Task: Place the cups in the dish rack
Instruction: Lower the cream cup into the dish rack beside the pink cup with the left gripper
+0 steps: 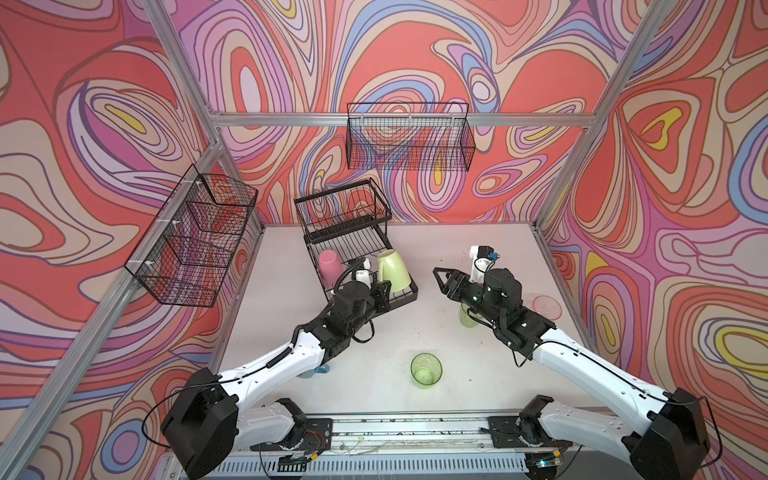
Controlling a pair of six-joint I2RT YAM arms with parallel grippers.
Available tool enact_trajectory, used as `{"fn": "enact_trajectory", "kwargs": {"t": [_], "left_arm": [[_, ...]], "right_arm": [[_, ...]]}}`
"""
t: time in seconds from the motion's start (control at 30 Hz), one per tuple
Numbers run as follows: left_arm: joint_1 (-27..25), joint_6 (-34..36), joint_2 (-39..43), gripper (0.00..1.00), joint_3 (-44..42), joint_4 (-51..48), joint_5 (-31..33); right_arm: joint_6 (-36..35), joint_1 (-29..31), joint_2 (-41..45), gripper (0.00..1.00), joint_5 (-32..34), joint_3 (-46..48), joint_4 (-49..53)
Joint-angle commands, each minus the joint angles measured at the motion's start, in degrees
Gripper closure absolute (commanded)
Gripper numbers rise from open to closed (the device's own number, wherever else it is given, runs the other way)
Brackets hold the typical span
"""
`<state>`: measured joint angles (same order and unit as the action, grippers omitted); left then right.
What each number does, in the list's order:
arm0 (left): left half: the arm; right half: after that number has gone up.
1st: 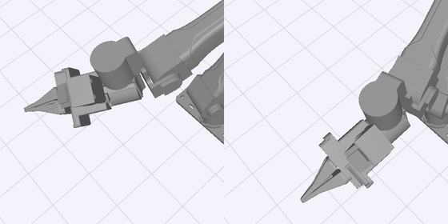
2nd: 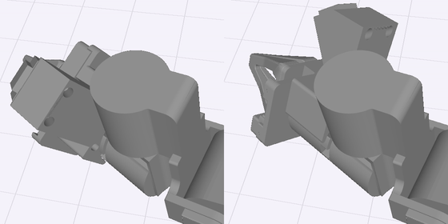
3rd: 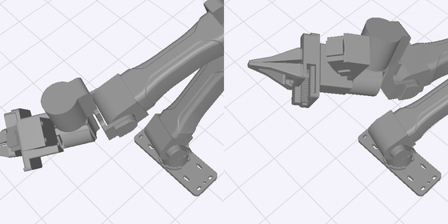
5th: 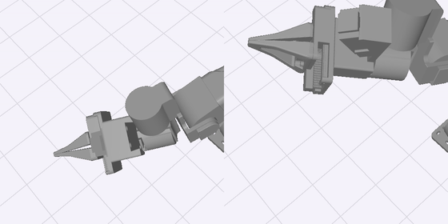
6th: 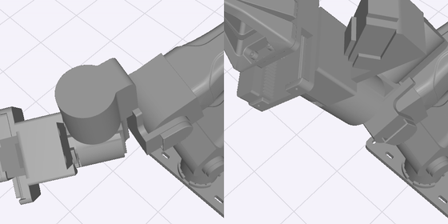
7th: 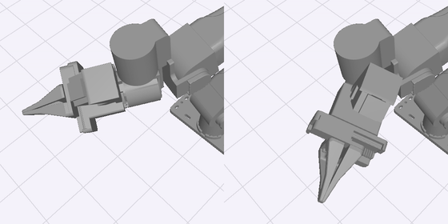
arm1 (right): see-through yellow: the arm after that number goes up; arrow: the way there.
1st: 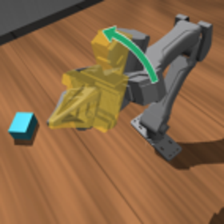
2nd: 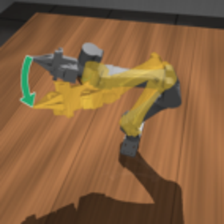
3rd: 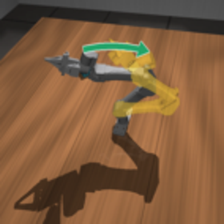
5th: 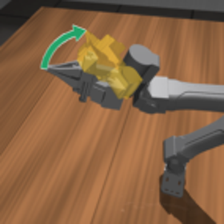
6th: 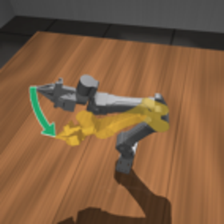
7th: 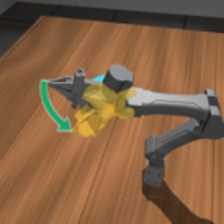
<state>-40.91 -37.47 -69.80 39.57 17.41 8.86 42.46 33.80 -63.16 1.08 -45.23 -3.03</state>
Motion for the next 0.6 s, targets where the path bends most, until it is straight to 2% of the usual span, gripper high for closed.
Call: {"fn": "enact_trajectory", "kwargs": {"t": [0.0,0.2,0.57], "left_arm": [[-0.4,7.3,1.1,1.00,-1.2,11.0,5.8],[-0.3,13.3,-2.7,1.00,-1.3,15.8,9.6],[-0.4,17.7,-10.6,1.00,-1.1,24.8,18.8]], "right_arm": [[-1.4,0.3,0.6,0.41,1.3,0.9,-0.6],[-2.2,0.2,0.6,0.41,2.0,1.0,-0.7],[-3.9,0.1,0.7,0.42,4.2,1.7,-0.7]]}}
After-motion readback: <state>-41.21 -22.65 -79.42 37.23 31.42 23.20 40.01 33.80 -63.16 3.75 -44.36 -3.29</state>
